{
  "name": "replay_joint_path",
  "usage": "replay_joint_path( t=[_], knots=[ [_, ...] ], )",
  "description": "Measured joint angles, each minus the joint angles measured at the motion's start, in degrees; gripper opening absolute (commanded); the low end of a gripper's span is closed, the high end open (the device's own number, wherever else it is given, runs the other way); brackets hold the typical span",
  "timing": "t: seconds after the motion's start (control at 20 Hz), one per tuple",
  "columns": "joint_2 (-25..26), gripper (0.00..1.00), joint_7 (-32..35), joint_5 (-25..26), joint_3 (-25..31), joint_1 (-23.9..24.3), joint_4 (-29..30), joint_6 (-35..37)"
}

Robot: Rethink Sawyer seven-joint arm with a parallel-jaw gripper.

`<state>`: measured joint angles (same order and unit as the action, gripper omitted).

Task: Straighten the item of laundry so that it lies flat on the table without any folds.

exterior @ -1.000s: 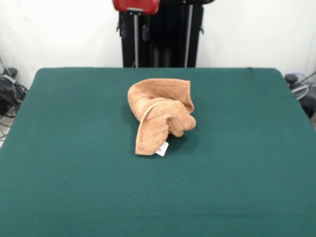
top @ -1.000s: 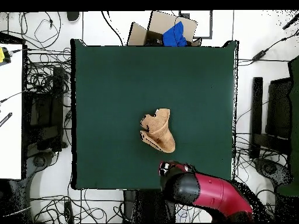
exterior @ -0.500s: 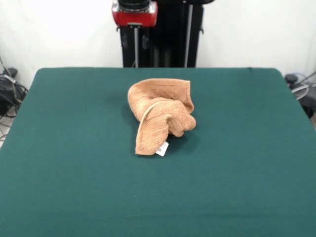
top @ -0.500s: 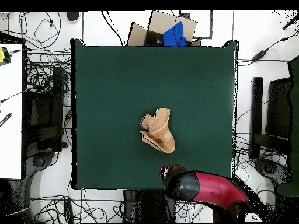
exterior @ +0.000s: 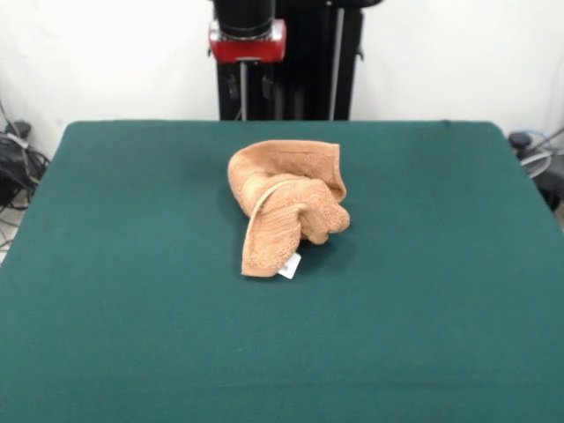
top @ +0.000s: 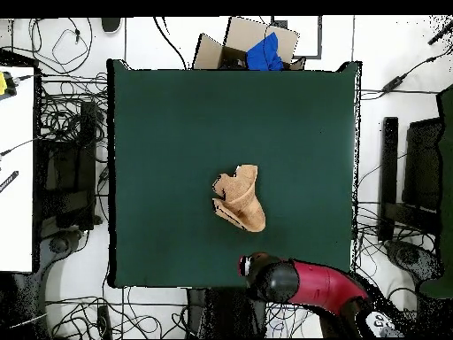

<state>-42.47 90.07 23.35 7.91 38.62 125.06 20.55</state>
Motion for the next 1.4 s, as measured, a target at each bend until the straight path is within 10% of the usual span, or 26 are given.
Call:
replay_joint_path(
  t=[1.4],
  knots=[
    [10.5, 1.0, 0.0, 0.1, 17.5, 17.1, -1.2, -15.8]
  ],
)
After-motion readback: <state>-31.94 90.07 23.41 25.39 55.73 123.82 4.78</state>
